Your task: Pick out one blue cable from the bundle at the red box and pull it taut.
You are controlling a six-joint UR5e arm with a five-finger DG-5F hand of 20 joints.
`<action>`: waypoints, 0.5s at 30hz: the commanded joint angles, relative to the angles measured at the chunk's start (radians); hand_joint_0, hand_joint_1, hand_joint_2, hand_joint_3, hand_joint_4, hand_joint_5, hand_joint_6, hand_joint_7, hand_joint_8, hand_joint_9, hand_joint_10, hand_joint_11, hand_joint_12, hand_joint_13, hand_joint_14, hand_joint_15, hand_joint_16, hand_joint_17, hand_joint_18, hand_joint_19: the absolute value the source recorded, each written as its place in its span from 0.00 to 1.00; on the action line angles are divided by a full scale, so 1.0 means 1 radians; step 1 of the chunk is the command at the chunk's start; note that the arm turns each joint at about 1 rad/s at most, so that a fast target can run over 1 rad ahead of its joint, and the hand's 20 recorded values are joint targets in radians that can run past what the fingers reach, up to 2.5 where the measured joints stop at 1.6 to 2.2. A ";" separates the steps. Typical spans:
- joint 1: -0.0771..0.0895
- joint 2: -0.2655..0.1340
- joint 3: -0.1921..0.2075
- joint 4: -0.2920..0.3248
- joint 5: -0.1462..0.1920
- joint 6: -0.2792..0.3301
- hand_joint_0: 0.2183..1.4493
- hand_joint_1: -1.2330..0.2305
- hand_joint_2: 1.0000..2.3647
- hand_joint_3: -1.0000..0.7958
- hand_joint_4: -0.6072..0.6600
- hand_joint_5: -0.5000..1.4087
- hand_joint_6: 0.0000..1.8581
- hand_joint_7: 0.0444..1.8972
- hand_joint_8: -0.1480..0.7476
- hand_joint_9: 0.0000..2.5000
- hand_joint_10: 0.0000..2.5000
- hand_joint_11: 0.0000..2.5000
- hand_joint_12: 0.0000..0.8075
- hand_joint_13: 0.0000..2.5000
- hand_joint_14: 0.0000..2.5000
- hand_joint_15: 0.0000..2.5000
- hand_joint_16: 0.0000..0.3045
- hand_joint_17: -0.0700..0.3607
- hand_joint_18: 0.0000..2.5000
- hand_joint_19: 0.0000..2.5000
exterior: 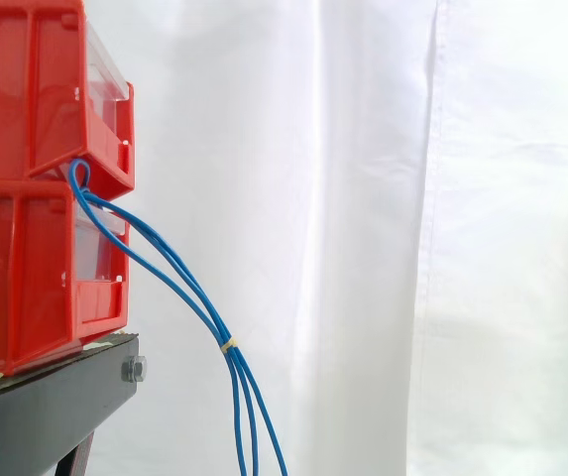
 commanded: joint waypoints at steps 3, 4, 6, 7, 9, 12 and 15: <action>-0.007 -0.058 0.026 0.107 0.123 0.003 0.22 0.47 0.00 0.28 0.61 0.14 0.27 0.30 0.49 0.17 0.00 0.00 0.40 0.10 0.00 0.00 0.14 0.38 0.00 0.01; -0.010 -0.081 0.042 0.122 0.132 0.006 0.22 0.47 0.00 0.28 0.61 0.14 0.27 0.29 0.50 0.17 0.00 0.00 0.40 0.10 0.00 0.00 0.14 0.39 0.00 0.01; -0.013 -0.101 0.060 0.130 0.135 0.010 0.22 0.47 0.00 0.28 0.59 0.13 0.27 0.29 0.53 0.16 0.00 0.00 0.40 0.10 0.00 0.00 0.14 0.39 0.00 0.00; -0.018 -0.113 0.071 0.127 0.132 0.014 0.22 0.47 0.00 0.28 0.59 0.13 0.27 0.29 0.53 0.16 0.00 0.00 0.40 0.09 0.00 0.00 0.15 0.39 0.00 0.00; -0.028 -0.138 0.097 0.125 0.126 0.022 0.21 0.47 0.00 0.28 0.58 0.13 0.27 0.28 0.55 0.15 0.00 0.00 0.41 0.09 0.00 0.00 0.15 0.40 0.00 0.00; -0.042 -0.172 0.130 0.117 0.110 0.017 0.21 0.47 0.00 0.28 0.58 0.13 0.27 0.28 0.54 0.14 0.00 0.00 0.42 0.08 0.00 0.00 0.15 0.41 0.00 0.00; -0.048 -0.179 0.129 0.130 0.109 0.013 0.21 0.47 0.00 0.28 0.58 0.13 0.27 0.28 0.54 0.14 0.00 0.00 0.42 0.08 0.00 0.00 0.16 0.41 0.00 0.00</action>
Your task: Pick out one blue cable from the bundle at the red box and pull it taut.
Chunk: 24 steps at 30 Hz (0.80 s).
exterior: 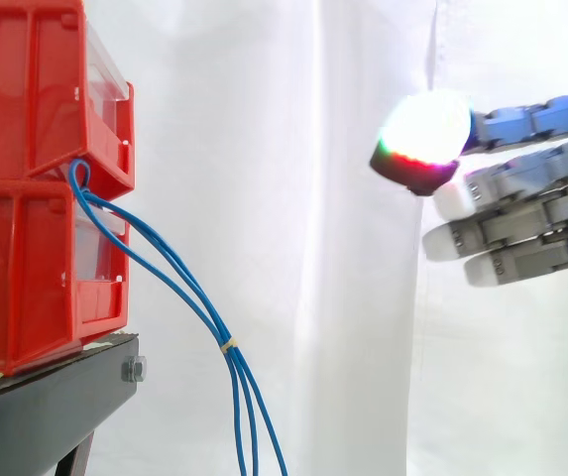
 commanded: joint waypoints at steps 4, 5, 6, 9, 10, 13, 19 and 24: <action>-0.014 -0.037 0.011 0.037 -0.006 -0.029 0.21 0.47 0.00 0.28 0.59 0.13 0.27 0.28 0.52 0.14 0.00 0.00 0.42 0.08 0.00 0.00 0.16 0.41 0.00 0.00; -0.015 -0.056 0.011 0.051 -0.013 -0.034 0.21 0.47 0.00 0.28 0.59 0.13 0.27 0.28 0.52 0.14 0.00 0.00 0.42 0.08 0.00 0.00 0.16 0.41 0.00 0.00; -0.015 -0.063 0.011 0.057 -0.017 -0.034 0.21 0.47 0.00 0.28 0.60 0.13 0.27 0.28 0.52 0.14 0.00 0.00 0.42 0.08 0.00 0.00 0.16 0.41 0.00 0.01; -0.017 -0.099 0.031 0.115 -0.029 -0.043 0.21 0.47 0.00 0.28 0.60 0.13 0.27 0.28 0.52 0.14 0.00 0.00 0.42 0.08 0.00 0.00 0.16 0.41 0.00 0.01; -0.017 -0.108 0.036 0.117 -0.029 -0.046 0.21 0.47 0.00 0.28 0.60 0.13 0.27 0.28 0.52 0.14 0.00 0.00 0.42 0.09 0.00 0.00 0.16 0.41 0.00 0.01; -0.022 -0.161 0.075 0.121 -0.043 -0.044 0.21 0.46 0.00 0.28 0.60 0.13 0.27 0.28 0.51 0.15 0.00 0.00 0.42 0.09 0.00 0.00 0.16 0.41 0.00 0.01; -0.026 -0.224 0.149 0.111 -0.069 -0.064 0.21 0.46 0.00 0.28 0.61 0.13 0.27 0.29 0.50 0.15 0.00 0.00 0.42 0.09 0.00 0.00 0.16 0.41 0.00 0.01; -0.028 -0.286 0.178 0.146 -0.082 -0.066 0.22 0.46 0.00 0.28 0.62 0.14 0.27 0.29 0.50 0.16 0.00 0.00 0.42 0.10 0.00 0.00 0.16 0.41 0.00 0.01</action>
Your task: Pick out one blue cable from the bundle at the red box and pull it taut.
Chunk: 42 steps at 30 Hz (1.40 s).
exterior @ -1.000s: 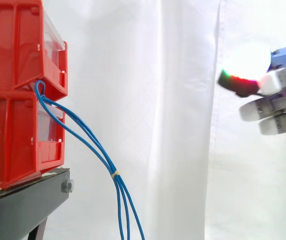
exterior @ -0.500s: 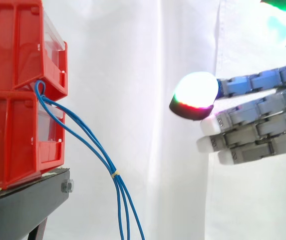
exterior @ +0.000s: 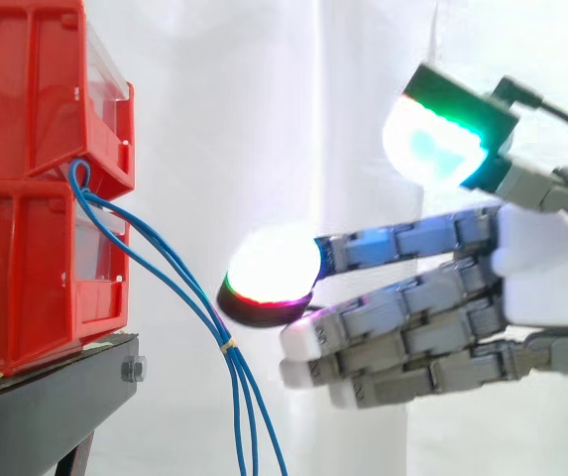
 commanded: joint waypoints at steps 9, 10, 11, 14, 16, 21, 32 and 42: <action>-0.004 -0.063 0.026 0.103 -0.024 -0.029 0.22 0.46 0.00 0.28 0.63 0.14 0.27 0.30 0.50 0.17 0.00 0.00 0.42 0.11 0.00 0.00 0.15 0.40 0.00 0.02; -0.004 -0.065 0.026 0.103 -0.024 -0.034 0.22 0.46 0.00 0.28 0.64 0.14 0.27 0.31 0.50 0.17 0.00 0.00 0.42 0.11 0.00 0.00 0.15 0.40 0.01 0.02; -0.004 -0.080 0.026 0.106 -0.024 -0.032 0.23 0.45 0.00 0.28 0.64 0.14 0.27 0.31 0.50 0.17 0.00 0.00 0.42 0.11 0.00 0.00 0.15 0.40 0.01 0.02; -0.007 -0.106 0.042 0.113 -0.029 -0.020 0.23 0.45 0.00 0.28 0.64 0.14 0.27 0.32 0.49 0.18 0.00 0.00 0.42 0.12 0.00 0.00 0.15 0.40 0.02 0.02; -0.010 -0.158 0.074 0.127 -0.035 0.011 0.23 0.45 0.00 0.28 0.64 0.15 0.27 0.32 0.49 0.18 0.00 0.00 0.42 0.12 0.00 0.00 0.15 0.40 0.02 0.03; -0.013 -0.234 0.151 0.119 -0.083 0.071 0.23 0.45 0.00 0.28 0.65 0.15 0.27 0.33 0.49 0.18 0.00 0.00 0.42 0.13 0.00 0.00 0.15 0.40 0.03 0.03; -0.013 -0.237 0.152 0.167 -0.095 0.071 0.24 0.45 0.00 0.28 0.66 0.16 0.27 0.36 0.50 0.21 0.00 0.00 0.42 0.15 0.00 0.01 0.15 0.40 0.06 0.05; -0.013 -0.237 0.152 0.205 -0.136 0.071 0.27 0.43 0.00 0.28 0.68 0.17 0.27 0.40 0.50 0.23 0.00 0.01 0.42 0.18 0.00 0.03 0.14 0.39 0.10 0.07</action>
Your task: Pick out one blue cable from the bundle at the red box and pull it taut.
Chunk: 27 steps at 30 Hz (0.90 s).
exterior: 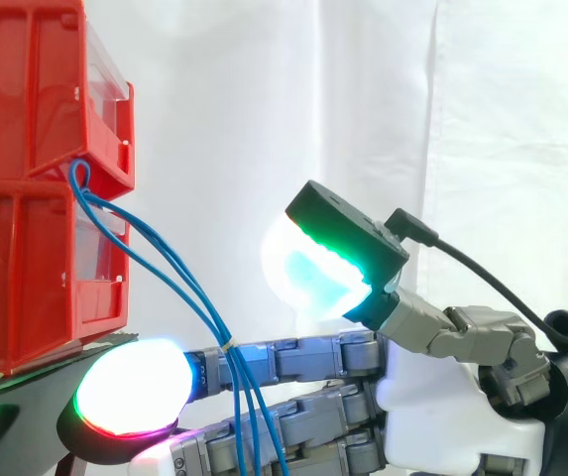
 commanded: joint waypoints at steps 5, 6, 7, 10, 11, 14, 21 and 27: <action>-0.002 0.000 0.000 0.024 -0.034 -0.002 0.28 0.43 0.00 0.30 0.68 0.18 0.27 0.42 0.50 0.24 0.00 0.02 0.42 0.20 0.00 0.04 0.14 0.39 0.12 0.08; -0.002 0.000 0.000 0.027 -0.039 -0.003 0.29 0.43 0.00 0.30 0.69 0.18 0.27 0.42 0.50 0.25 0.00 0.02 0.42 0.20 0.00 0.04 0.14 0.39 0.12 0.09; -0.002 0.000 0.000 0.028 -0.042 -0.003 0.29 0.43 0.00 0.30 0.69 0.18 0.27 0.43 0.50 0.25 0.00 0.03 0.42 0.20 0.00 0.04 0.14 0.38 0.12 0.09; -0.002 -0.002 0.000 0.031 -0.051 -0.003 0.29 0.42 0.00 0.31 0.69 0.18 0.27 0.44 0.50 0.26 0.00 0.03 0.42 0.20 0.00 0.05 0.14 0.39 0.13 0.09; -0.002 0.000 0.000 0.031 -0.051 -0.003 0.29 0.42 0.00 0.31 0.69 0.18 0.27 0.44 0.50 0.26 0.00 0.04 0.42 0.21 0.00 0.05 0.14 0.39 0.14 0.09; -0.002 0.000 0.000 0.031 -0.051 -0.002 0.30 0.42 0.00 0.31 0.69 0.18 0.27 0.45 0.50 0.26 0.00 0.04 0.42 0.21 0.00 0.05 0.14 0.39 0.14 0.10; -0.002 0.000 0.000 0.036 -0.051 -0.003 0.31 0.42 0.00 0.33 0.69 0.19 0.27 0.47 0.50 0.27 0.00 0.05 0.42 0.22 0.00 0.06 0.14 0.39 0.15 0.10; 0.000 -0.002 0.000 0.037 -0.051 -0.003 0.33 0.42 0.01 0.34 0.68 0.19 0.27 0.50 0.50 0.28 0.00 0.05 0.42 0.23 0.00 0.06 0.14 0.39 0.16 0.11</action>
